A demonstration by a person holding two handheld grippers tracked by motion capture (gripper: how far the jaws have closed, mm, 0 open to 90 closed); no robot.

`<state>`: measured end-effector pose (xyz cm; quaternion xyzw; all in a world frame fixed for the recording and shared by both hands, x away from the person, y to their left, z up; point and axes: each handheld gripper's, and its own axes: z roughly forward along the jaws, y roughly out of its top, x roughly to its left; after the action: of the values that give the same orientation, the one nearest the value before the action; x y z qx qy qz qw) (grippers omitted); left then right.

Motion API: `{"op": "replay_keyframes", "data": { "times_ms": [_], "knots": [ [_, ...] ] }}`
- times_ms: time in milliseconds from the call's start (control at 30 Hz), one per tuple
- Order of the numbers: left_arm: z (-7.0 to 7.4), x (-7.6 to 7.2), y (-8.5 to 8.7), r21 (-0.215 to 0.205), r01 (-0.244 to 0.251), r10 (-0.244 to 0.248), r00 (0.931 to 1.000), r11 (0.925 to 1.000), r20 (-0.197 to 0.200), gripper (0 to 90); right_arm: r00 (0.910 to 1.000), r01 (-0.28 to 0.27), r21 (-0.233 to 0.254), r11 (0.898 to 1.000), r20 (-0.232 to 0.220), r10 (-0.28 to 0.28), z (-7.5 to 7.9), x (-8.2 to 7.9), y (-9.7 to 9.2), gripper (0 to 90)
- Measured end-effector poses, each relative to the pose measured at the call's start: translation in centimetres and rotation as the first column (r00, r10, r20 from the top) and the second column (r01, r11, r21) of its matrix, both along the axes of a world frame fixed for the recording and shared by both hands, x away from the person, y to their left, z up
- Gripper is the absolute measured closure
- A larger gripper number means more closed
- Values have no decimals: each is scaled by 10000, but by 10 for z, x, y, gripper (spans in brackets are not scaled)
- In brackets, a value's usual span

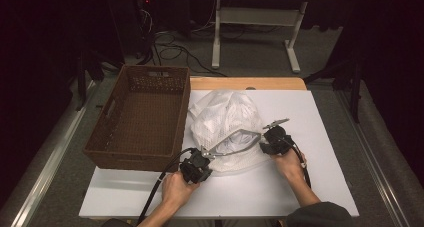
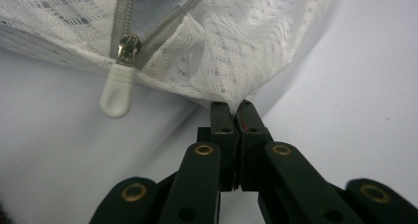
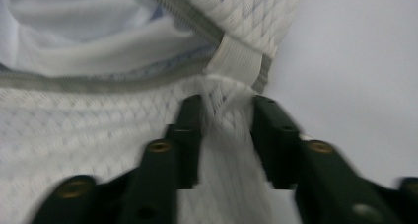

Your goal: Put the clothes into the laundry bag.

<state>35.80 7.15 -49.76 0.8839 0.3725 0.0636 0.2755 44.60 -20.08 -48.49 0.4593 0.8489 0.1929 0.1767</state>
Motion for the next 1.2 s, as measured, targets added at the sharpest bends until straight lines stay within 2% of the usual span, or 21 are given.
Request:
{"op": "replay_keyframes", "data": {
  "times_ms": [67, 133, 333, 433, 667, 700, 733, 800, 867, 933, 1033, 1100, 1133, 1167, 1200],
  "knots": [
    [2, 0, 1, -16, 4, -4, 10000, 10000, 36, 883, 9996, -274, -210, 9994, -82, 272, -1, -2, -1, 853],
    [3, -1, 3, -59, -6, 7, 10000, 10000, 48, 884, 9989, -468, -462, 9978, -106, 463, -1, -5, -2, 897],
    [8, -4, 10, -65, -104, 105, 9998, 9999, 196, 886, 9977, -680, -473, 9966, -100, 676, 1, -20, -13, 900],
    [8, -4, 13, -136, -264, 267, 9993, 9996, 245, 887, 9970, -773, -467, 9959, 22, 775, 3, -37, -20, 900],
    [7, -4, 13, -70, -336, 338, 9991, 9994, 269, 887, 9967, -813, 29, 9967, 32, 813, 4, -73, -34, 897],
    [8, -4, 13, -112, -381, 385, 9987, 9992, 323, 887, 9968, -805, 90, 9967, -27, 805, 3, -75, -34, 865],
    [9, -5, 14, -112, -393, 397, 9987, 9992, 320, 887, 9966, -819, 109, 9966, -50, 820, 5, -76, -33, 794],
    [11, -6, 16, -165, -387, 392, 9986, 9991, 346, 887, 9968, -736, 273, 9969, 329, 727, 11, -78, -30, 663],
    [12, -7, 18, -211, -385, 391, 9988, 9990, 310, 886, 9947, -691, 788, 9945, 809, 628, 22, -79, -23, 591],
    [12, -7, 18, -271, -396, 403, 9988, 9988, 260, 886, 9899, -1028, 1194, 9875, 1094, 899, 32, -79, -8, 585],
    [11, -7, 19, -415, -465, 472, 9988, 9981, 159, 886, 9780, -1975, 1232, 9725, 930, 1868, 33, -78, 19, 666],
    [12, -7, 21, -501, -482, 486, 9988, 9976, 72, 886, 9613, -2754, 1204, 9538, 398, 2726, 27, -74, 43, 726],
    [12, -8, 21, -557, -541, 545, 9985, 9970, 50, 887, 9547, -2965, 1220, 9472, 115, 2973, 24, -72, 54, 750],
    [12, -8, 22, -624, -574, 577, 9983, 9964, 29, 887, 9439, -3278, 1074, 9386, -52, 3302, 20, -69, 65, 761],
    [12, -8, 23, -573, -498, 500, 9988, 9971, 17, 886, 9378, -3440, 923, 9344, -155, 3468, 16, -67, 75, 771]
  ]
}}
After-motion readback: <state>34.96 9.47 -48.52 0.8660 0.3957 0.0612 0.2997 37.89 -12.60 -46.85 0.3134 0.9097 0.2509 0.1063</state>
